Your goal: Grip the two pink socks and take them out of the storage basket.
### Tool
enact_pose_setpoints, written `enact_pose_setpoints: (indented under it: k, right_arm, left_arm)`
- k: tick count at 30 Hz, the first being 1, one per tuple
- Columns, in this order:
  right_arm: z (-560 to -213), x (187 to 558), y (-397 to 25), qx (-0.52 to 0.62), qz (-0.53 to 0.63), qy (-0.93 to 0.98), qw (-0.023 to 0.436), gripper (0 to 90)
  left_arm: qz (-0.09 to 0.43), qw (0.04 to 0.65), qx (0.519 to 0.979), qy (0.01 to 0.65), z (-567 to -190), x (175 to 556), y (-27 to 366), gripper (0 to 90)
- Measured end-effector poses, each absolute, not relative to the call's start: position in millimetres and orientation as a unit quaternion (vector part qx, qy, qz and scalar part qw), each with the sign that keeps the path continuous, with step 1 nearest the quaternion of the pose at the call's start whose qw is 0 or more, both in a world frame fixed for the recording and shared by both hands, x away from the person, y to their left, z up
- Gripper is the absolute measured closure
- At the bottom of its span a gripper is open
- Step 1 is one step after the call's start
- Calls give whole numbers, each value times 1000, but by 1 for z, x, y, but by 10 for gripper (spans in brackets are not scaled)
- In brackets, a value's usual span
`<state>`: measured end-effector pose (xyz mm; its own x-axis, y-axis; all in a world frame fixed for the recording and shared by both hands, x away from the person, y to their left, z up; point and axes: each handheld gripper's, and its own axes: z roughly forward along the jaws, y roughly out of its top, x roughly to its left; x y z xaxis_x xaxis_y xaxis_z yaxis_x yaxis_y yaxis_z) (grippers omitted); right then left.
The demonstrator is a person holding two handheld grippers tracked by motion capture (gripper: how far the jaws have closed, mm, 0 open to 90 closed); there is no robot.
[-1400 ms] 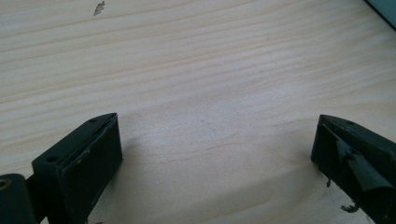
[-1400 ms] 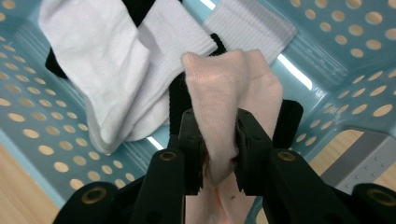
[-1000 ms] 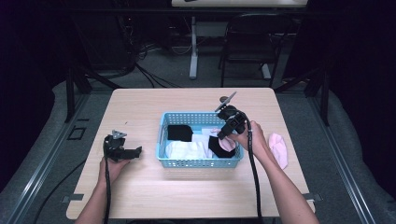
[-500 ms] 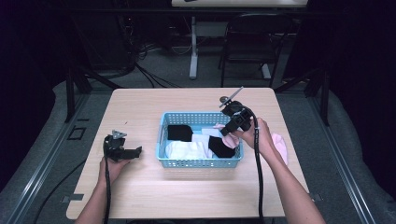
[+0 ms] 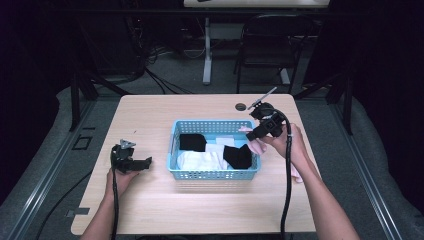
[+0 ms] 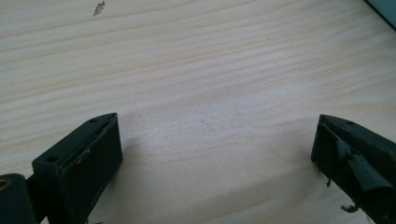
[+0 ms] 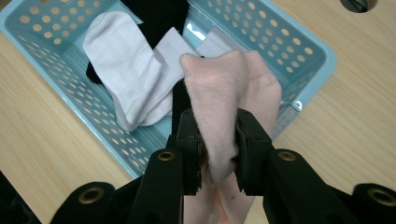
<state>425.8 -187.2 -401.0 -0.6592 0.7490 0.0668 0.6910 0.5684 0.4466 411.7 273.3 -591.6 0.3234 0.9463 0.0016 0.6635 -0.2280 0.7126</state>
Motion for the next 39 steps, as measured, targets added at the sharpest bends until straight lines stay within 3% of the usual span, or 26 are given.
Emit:
enact_pose_setpoints:
  k: [16,28,39]
  right_arm:
    - [-397,417,-244,454,235,856,80,742]
    - [-428,410,-283,497,236,832,79,742]
    - [-457,414,-294,517,212,827,67,742]
  left_arm:
    - [225,314,750,536,-592,412,273,17]
    - [225,313,750,537,-592,411,273,17]
    - [224,314,751,536,-592,412,273,17]
